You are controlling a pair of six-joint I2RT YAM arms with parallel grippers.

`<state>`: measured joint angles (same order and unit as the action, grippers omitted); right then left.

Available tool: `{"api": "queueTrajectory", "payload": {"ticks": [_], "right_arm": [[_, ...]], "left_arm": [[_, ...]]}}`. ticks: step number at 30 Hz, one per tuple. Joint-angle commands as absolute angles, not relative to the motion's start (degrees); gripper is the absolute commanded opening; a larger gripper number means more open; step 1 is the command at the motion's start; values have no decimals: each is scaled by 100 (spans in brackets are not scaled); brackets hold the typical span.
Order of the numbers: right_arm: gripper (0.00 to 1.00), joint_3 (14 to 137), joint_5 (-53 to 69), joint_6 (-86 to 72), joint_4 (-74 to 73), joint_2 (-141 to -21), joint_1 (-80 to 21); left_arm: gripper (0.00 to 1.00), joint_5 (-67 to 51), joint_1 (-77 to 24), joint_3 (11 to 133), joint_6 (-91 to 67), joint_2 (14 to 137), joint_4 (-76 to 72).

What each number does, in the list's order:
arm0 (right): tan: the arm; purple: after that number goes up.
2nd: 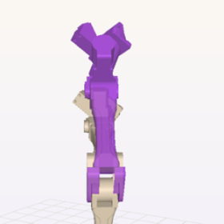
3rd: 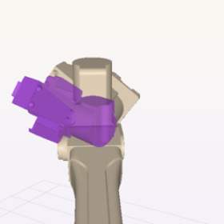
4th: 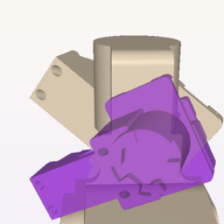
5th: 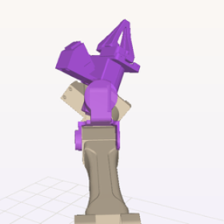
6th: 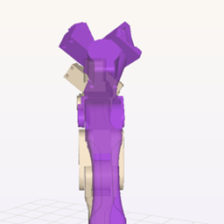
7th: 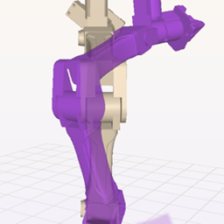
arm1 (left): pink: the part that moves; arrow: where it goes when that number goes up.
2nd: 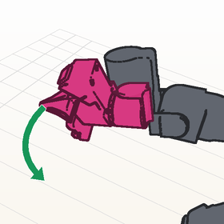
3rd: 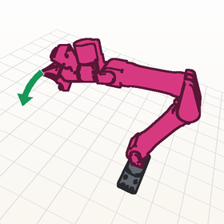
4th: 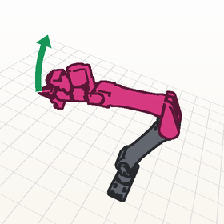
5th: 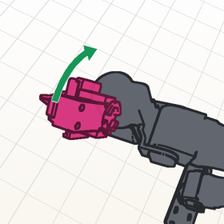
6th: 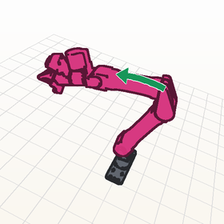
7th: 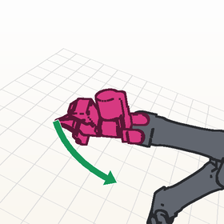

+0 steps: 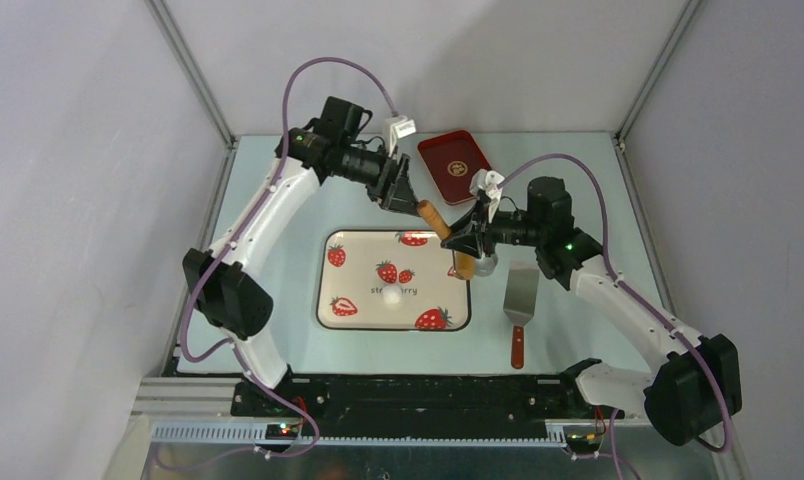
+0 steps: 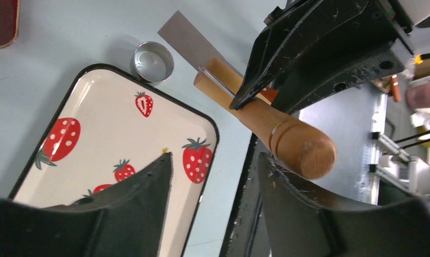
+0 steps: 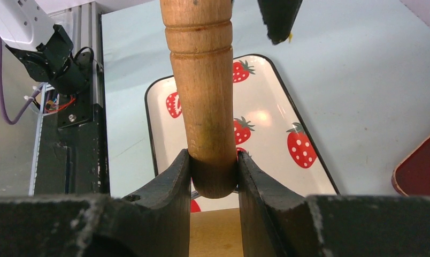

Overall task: Roll out the dumpling wrappers from the dough
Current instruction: Pick up the rolling pin from the center of the board.

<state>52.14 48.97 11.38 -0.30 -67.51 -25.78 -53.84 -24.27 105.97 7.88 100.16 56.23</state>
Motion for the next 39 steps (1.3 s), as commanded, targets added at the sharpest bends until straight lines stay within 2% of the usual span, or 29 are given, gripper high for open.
{"api": "queueTrajectory", "payload": {"ticks": [1,3,7,12,19,30,39], "right_arm": [[0,5458,4818,1371,125,-6676,-2727],[0,5457,4709,1460,71,-6707,-2808],[0,5417,4266,1561,115,-6773,-2955],[0,5292,3621,1411,549,-6805,-3009],[0,5245,2816,1452,796,-6844,-3030],[0,5238,2392,1631,813,-6930,-3209],[0,5238,2682,1638,624,-6831,-3097]], "left_arm": [[57,-4972,-2696,10737,756,9958,5552],[50,-4948,-2797,10786,710,10023,5554],[43,-5013,-2947,10859,616,10048,5553],[43,-4970,-3148,10730,456,9945,5554],[43,-4091,-3478,10476,257,9814,5504],[43,-3897,-3786,10451,141,9827,5390],[41,-4230,-3464,10603,311,9760,5378]]}}
